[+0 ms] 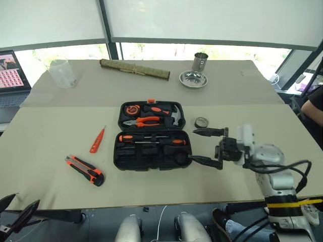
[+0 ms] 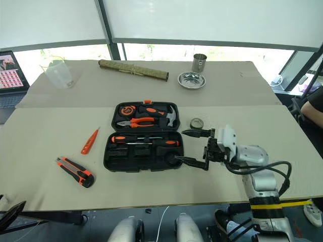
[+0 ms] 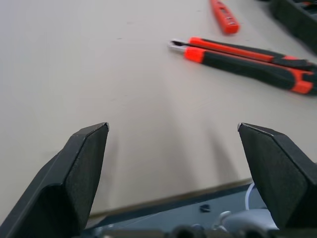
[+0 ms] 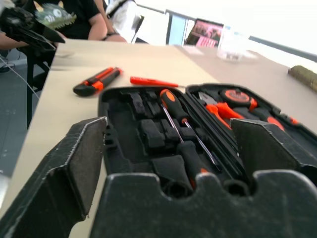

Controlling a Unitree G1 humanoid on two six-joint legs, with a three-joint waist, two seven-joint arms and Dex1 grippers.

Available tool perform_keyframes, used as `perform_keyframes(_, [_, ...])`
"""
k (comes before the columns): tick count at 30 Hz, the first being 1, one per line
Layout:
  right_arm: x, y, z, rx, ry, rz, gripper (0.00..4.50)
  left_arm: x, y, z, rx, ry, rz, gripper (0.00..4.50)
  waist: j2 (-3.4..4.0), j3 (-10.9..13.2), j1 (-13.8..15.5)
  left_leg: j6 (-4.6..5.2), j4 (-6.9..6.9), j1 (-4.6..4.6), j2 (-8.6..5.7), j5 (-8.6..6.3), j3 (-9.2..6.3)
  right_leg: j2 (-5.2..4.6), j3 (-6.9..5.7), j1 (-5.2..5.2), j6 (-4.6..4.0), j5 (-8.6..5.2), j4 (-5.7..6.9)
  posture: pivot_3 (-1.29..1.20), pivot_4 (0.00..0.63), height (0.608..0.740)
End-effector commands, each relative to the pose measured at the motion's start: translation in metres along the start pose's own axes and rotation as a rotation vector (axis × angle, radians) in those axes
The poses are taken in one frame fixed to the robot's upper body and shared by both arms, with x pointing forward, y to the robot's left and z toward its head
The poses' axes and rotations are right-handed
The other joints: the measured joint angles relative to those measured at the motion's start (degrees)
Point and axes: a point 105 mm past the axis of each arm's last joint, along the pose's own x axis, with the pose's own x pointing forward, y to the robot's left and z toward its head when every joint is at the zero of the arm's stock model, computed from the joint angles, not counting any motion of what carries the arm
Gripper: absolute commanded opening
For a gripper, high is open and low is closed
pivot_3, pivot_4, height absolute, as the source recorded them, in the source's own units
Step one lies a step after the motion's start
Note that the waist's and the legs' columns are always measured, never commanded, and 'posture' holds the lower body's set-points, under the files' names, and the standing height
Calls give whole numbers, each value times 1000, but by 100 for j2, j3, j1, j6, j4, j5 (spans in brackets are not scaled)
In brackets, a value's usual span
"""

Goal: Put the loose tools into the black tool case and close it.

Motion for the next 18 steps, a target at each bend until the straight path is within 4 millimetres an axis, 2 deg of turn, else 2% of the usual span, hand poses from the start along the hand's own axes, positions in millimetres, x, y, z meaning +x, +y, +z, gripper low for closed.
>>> perform_keyframes(1, [-8, -3, 13, -20, -54, -13, 4479, 10, -11, 16, -31, -3, -54, 4500, -7, 1, -10, 0, 0, 0, 0, 0, 2, -1, 1, 0, 1, 1, 1, 0, 150, 740])
perform_keyframes(3, [-7, -5, 18, -34, -70, -20, 4479, 26, -17, 33, -43, -28, -77, 4500, -10, 1, -1, 0, 0, -1, 1, 0, 3, -1, 3, -2, 11, 7, 3, 0, 150, 740])
perform_keyframes(4, [-6, -6, 21, -47, -77, -21, 4479, 41, -23, 46, -31, -28, -92, 4500, -10, 1, 14, 0, 0, -1, 1, 0, 2, -1, 2, -2, 21, 16, 4, 0, 150, 740])
perform_keyframes(9, [-1, -7, 26, -65, -90, -18, 4479, 89, -49, 89, -18, -10, -159, 4500, -9, 2, 96, -3, 0, -1, 0, 4, 1, 2, 4, -2, -13, 41, 11, 0, 150, 740])
perform_keyframes(11, [2, -6, 27, -67, -98, -16, 4479, 125, -61, 99, -25, 65, -154, 4500, -9, 4, 109, -3, 0, -1, -3, 3, 0, 2, 5, 0, -10, 41, 9, 0, 150, 740])
perform_keyframes(14, [6, -4, 27, -67, -107, -9, 4479, 154, -76, 103, -22, 134, -165, 4500, -7, 6, 131, -3, 0, -8, -8, 4, -12, 7, 3, -2, -8, 44, 12, 0, 150, 740])
perform_keyframes(18, [12, -5, 31, -83, -118, -11, 4479, 191, -79, 89, 47, 228, -101, 4500, -8, 6, 45, -10, -2, -9, -10, -1, -10, 6, 10, -5, -4, 49, 12, 0, 150, 740])
